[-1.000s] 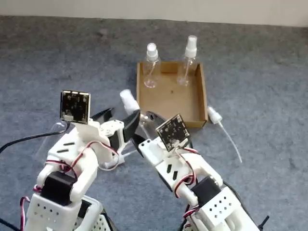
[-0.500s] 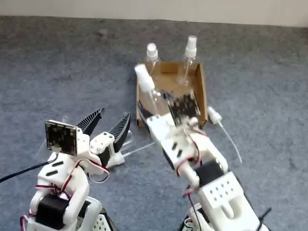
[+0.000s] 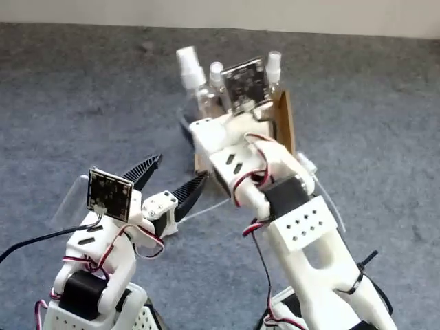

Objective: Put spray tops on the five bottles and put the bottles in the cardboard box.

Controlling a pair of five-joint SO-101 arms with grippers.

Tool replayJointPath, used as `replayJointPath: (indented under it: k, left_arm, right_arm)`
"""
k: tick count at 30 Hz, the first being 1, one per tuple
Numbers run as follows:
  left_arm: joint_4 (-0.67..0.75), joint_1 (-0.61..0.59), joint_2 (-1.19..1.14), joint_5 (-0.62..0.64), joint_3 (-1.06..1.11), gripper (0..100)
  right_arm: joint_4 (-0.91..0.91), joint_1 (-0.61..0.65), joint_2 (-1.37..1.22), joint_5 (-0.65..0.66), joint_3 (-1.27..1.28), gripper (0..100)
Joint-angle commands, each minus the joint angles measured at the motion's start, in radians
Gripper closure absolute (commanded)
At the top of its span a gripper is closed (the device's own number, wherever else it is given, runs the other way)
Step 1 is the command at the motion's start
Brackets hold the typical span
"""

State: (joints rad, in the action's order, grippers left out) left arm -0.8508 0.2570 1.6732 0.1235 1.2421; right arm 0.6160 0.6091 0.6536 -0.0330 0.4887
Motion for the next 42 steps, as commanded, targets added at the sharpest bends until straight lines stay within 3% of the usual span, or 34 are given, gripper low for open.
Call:
replayJointPath:
  k: [1, 4, 11, 15, 21, 29, 34, 42]
  left_arm:
    - [0.025, 0.019, 0.004, -0.008, -0.005, 72]
    - [0.064, 0.016, -0.062, -0.009, -0.007, 72]
    - [0.23, -0.119, -0.346, -0.009, -0.041, 72]
    - [0.269, -0.13, -0.438, -0.009, -0.051, 72]
    - [0.265, -0.125, -0.441, -0.009, -0.05, 73]
    - [0.265, -0.136, -0.407, -0.006, -0.042, 74]
    - [0.272, -0.194, -0.378, -0.008, -0.012, 84]
    - [0.272, -0.203, -0.377, -0.008, -0.005, 92]
  right_arm:
    - [0.045, 0.054, 0.005, -0.011, -0.074, 99.5]
    - [0.09, 0.081, 0.005, -0.044, -0.077, 99.5]
    - [0.216, 0.094, 0.036, -0.043, -0.082, 99.5]
    - [0.216, 0.094, 0.125, 0.051, -0.076, 99.5]
    - [0.211, 0.001, 0.151, 0.081, -0.071, 99.5]
    - [0.036, -0.222, -0.068, 0.133, -0.102, 99.5]
    - [0.024, -0.234, -0.251, 0.132, -0.194, 99.5]
    - [0.004, -0.232, -0.486, 0.121, -0.341, 99.5]
